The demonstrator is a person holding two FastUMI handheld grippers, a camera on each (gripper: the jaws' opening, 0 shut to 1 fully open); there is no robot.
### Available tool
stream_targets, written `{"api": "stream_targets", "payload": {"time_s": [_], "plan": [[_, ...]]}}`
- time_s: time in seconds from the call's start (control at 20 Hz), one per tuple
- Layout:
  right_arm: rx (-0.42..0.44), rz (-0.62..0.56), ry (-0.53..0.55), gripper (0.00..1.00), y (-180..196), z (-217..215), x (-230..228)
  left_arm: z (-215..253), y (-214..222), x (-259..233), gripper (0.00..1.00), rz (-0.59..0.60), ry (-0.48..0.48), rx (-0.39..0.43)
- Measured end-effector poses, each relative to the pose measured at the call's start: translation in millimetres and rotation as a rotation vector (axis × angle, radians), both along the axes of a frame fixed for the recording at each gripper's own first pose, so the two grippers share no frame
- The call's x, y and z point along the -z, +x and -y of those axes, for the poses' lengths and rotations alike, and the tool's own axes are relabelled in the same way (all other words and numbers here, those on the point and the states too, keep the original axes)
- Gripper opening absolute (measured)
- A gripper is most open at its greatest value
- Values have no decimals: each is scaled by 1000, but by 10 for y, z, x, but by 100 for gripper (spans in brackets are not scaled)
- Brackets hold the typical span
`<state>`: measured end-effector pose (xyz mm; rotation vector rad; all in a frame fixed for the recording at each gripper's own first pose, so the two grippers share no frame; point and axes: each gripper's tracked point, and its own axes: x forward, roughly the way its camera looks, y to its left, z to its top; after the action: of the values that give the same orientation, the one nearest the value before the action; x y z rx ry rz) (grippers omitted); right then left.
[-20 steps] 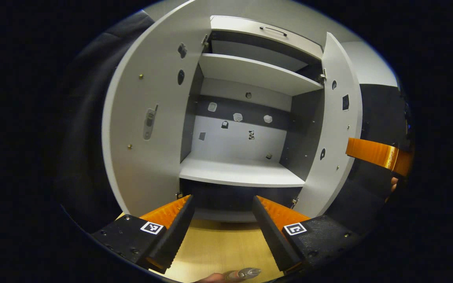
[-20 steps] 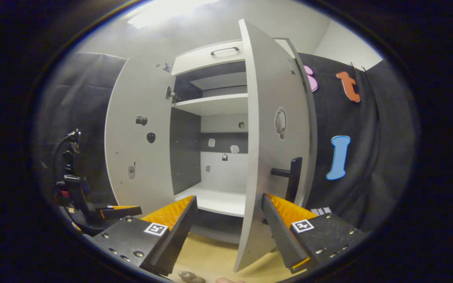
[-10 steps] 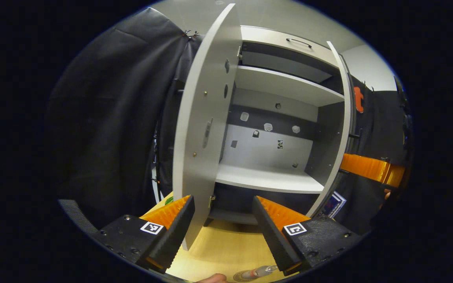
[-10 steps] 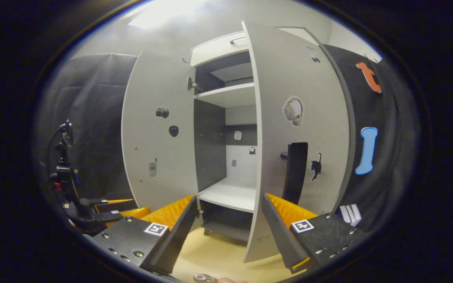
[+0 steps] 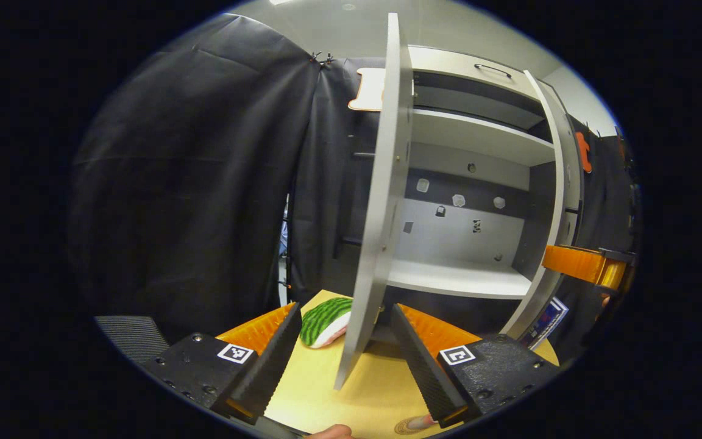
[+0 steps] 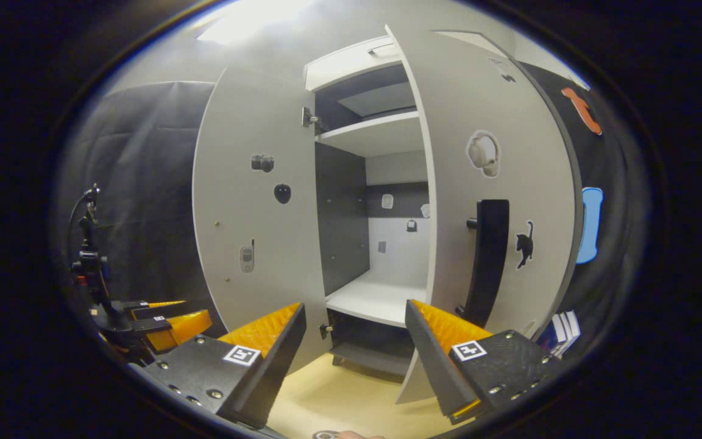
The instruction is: Grasp the bottle in the cabinet with the left hand and place it on the coaster, then close the right door with the right hand and the left door with the left hand.
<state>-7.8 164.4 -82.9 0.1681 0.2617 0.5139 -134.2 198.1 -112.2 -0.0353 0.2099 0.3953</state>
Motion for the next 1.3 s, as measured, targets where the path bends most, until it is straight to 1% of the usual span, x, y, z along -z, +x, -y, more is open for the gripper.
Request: {"api": "stream_targets", "payload": {"time_s": [0.25, 0.55, 0.7, 0.8, 0.85, 0.9, 0.95, 1.0, 1.05, 1.3], "plan": [[6, -10, 18, 98, 37, -81, 0, -266, 23, -6, 95, 1, 16, -36], [47, -15, 15, 98, 97, -47, 17, -342, 209, 55, 95, -4, 10, -1], [65, -15, 20, 98, 125, -44, 23, -404, 249, 83, 95, -10, 26, 5], [73, -14, 12, 99, 150, -36, 42, -419, 265, 126, 95, -17, 18, 23], [76, -13, 7, 99, 162, -32, 51, -430, 281, 170, 90, -29, 6, 31], [78, -13, 4, 98, 160, -41, 61, -436, 277, 222, 95, -40, -9, 44], [81, -12, 2, 98, 181, -37, 63, -433, 295, 240, 95, -45, -28, 60], [84, -11, 1, 98, 182, -34, 64, -403, 304, 232, 89, -39, -45, 75], [86, -11, 0, 98, 187, -31, 65, -379, 302, 242, 92, -43, -56, 89], [95, -13, -11, 98, 185, 6, 85, -263, 346, 252, 91, -52, -35, 138]]}}
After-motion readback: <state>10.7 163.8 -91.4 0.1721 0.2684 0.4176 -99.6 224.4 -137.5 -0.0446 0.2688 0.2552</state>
